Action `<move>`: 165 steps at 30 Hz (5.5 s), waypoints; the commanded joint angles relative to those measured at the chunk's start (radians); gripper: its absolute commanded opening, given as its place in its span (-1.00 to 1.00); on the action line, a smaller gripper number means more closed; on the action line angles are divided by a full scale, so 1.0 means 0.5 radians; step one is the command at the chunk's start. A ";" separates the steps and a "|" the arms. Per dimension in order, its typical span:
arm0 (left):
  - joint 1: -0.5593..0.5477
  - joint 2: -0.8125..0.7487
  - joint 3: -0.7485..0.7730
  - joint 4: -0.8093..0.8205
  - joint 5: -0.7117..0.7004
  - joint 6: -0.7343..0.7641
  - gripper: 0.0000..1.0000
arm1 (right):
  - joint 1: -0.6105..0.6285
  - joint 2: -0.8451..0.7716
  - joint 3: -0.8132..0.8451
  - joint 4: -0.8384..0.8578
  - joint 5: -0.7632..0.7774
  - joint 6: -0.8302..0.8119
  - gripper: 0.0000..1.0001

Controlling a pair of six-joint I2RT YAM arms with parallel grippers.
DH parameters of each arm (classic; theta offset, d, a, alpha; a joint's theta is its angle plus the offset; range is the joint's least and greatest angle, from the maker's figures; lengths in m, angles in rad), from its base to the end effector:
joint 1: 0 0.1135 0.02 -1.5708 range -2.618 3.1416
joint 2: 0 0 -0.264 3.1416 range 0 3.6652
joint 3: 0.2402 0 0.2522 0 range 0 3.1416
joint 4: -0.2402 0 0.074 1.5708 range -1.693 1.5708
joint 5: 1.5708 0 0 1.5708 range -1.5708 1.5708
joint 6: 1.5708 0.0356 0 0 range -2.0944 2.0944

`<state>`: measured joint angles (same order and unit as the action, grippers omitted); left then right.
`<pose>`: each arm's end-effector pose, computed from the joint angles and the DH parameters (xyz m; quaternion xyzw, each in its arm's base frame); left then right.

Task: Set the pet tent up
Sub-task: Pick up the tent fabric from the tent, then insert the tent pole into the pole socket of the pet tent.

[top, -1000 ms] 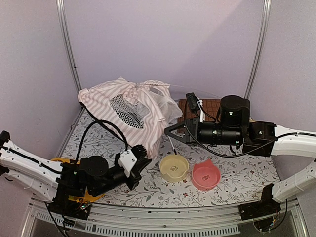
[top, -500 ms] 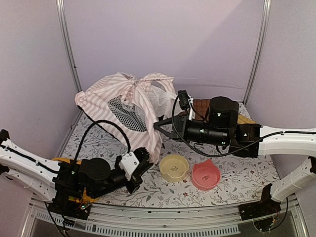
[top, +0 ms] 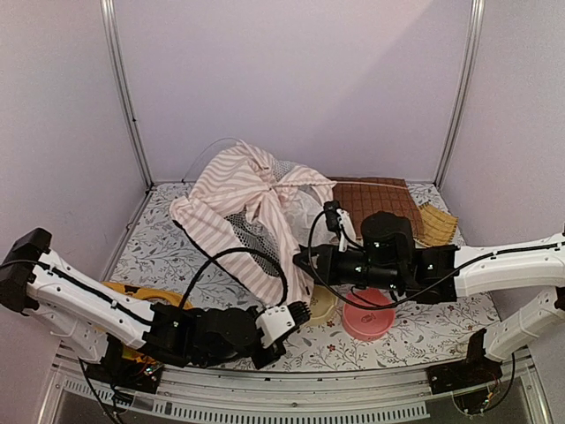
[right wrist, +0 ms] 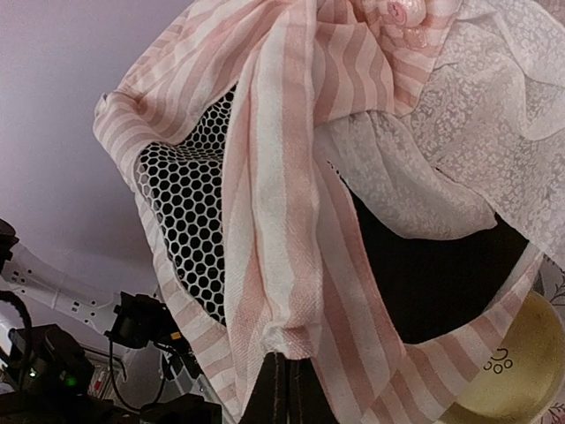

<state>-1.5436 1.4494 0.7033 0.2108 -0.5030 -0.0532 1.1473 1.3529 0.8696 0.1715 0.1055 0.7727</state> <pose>0.0253 -0.2985 0.1997 0.4802 0.7021 -0.1924 0.4894 0.1316 0.2828 0.2770 -0.1198 0.7989 0.4572 0.3721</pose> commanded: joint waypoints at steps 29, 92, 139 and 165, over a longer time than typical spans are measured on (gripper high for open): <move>0.183 -0.116 -0.101 0.132 0.594 -0.410 -1.00 | 0.003 -0.050 -0.042 0.269 -0.126 0.274 -1.00; 0.548 -0.225 -0.148 0.441 1.142 -0.778 -1.00 | 0.036 -0.025 -0.095 0.295 0.052 0.247 -1.00; 0.737 -0.478 0.077 -0.303 0.546 -1.513 -0.27 | 0.035 0.088 -0.180 0.080 0.046 0.082 -1.00; 1.798 -0.601 0.345 -0.898 0.623 -1.055 -0.08 | 0.280 -0.038 -0.159 -0.703 0.225 -0.156 -1.00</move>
<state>-0.7818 1.1458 0.9142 -0.2012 -0.2749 -0.6224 1.2831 1.3926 0.8047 -0.1509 0.1600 0.6876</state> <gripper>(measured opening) 0.442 0.009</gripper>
